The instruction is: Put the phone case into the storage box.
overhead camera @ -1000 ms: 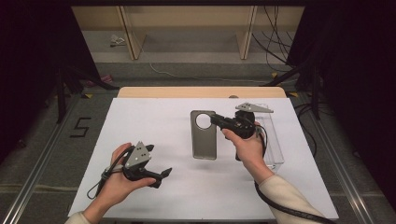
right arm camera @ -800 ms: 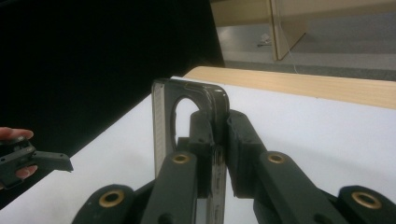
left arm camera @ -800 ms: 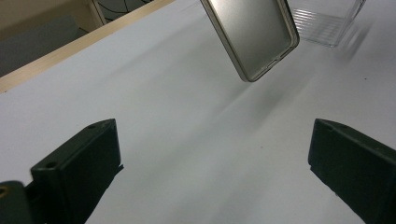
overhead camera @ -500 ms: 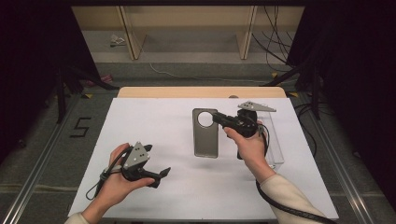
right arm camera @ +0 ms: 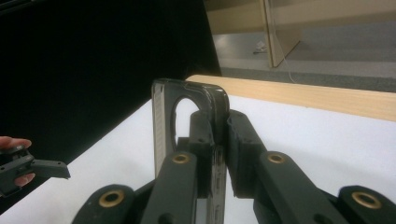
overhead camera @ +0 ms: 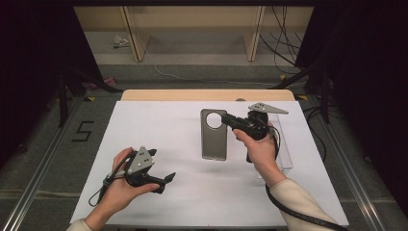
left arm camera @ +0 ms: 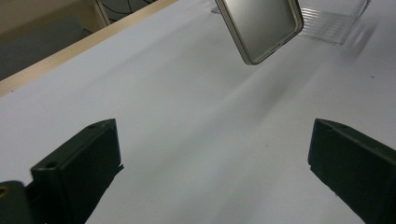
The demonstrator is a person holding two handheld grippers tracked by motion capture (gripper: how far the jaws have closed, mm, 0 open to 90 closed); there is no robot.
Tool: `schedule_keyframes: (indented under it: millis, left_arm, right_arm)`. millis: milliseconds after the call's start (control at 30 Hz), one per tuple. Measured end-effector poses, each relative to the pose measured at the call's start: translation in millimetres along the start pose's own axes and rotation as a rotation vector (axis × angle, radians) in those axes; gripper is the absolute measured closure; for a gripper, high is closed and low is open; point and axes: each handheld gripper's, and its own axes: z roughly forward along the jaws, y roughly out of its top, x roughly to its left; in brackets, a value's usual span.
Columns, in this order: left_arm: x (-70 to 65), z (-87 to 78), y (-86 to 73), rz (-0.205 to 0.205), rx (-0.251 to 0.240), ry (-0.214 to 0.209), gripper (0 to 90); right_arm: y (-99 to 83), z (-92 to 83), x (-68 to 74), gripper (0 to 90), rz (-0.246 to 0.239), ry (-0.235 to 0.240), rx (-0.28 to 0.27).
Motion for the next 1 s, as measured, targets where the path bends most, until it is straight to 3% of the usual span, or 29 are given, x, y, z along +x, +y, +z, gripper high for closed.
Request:
schedule_keyframes:
  millis: [1000]
  left_arm:
    - [1.0, -0.4, 0.1, 0.001, -0.004, 0.007, 2.1]
  right_arm:
    - [5.8, -6.8, -6.5, 81.8, -0.004, -0.008, -0.018]
